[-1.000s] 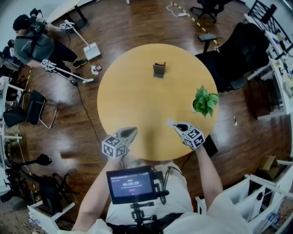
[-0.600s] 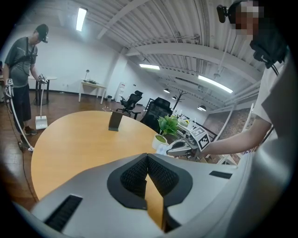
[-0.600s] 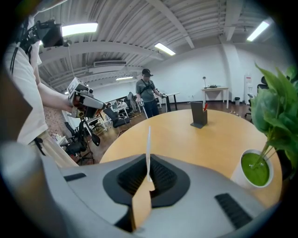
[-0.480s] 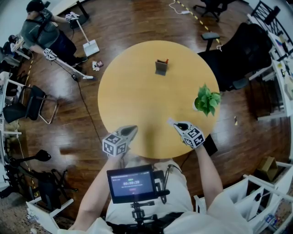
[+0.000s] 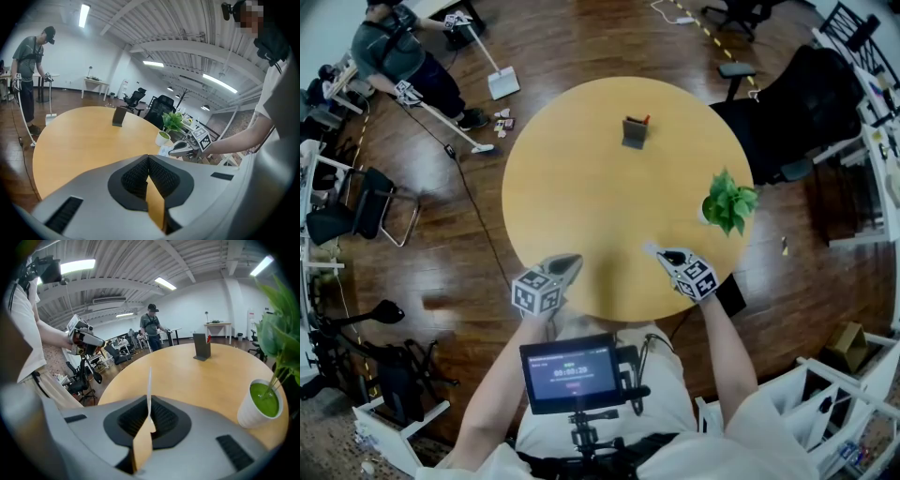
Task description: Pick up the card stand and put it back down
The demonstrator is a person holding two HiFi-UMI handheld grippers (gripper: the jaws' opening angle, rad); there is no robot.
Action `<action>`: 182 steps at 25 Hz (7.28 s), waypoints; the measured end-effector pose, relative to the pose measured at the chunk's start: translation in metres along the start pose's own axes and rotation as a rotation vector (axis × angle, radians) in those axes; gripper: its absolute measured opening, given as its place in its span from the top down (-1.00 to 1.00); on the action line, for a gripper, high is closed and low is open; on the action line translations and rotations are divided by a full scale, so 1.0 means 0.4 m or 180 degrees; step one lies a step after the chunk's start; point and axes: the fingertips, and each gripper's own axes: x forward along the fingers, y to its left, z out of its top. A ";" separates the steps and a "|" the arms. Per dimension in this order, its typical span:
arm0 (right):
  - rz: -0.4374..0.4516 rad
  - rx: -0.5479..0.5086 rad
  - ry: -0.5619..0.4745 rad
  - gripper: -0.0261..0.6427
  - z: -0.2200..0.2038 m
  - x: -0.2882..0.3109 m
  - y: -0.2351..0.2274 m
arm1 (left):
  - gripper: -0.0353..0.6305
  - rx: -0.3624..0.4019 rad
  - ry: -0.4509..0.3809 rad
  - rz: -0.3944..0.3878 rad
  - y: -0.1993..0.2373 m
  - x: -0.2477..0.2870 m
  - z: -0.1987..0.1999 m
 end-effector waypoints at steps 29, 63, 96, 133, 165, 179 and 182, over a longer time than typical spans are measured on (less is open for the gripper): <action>0.0053 0.0105 0.0323 0.83 -0.099 0.087 -0.055 | 0.89 -0.0105 0.0215 0.0066 0.046 0.015 -0.061; 0.0036 0.0019 0.0462 0.38 -0.157 0.152 -0.140 | 0.89 -0.0087 0.0291 0.0228 0.036 0.026 -0.048; -0.0838 0.0768 -0.1534 0.61 -0.001 -0.447 0.074 | 0.89 0.0034 -0.0085 -0.0089 -0.221 0.051 -0.087; -0.1759 0.0810 -0.1908 0.61 0.054 -0.564 0.579 | 0.89 0.0507 -0.0367 -0.1023 -0.212 -0.273 -0.157; -0.1729 0.0515 -0.2142 0.61 -0.152 -1.092 0.739 | 0.89 0.0487 -0.0435 -0.0935 -0.754 -0.301 -0.342; -0.1842 0.0444 -0.2053 0.62 -0.222 -1.130 0.768 | 0.89 0.0410 -0.0489 -0.0877 -0.835 -0.343 -0.390; -0.1854 0.0403 -0.2059 0.63 -0.210 -1.118 0.772 | 0.89 0.0419 -0.0498 -0.0892 -0.829 -0.358 -0.385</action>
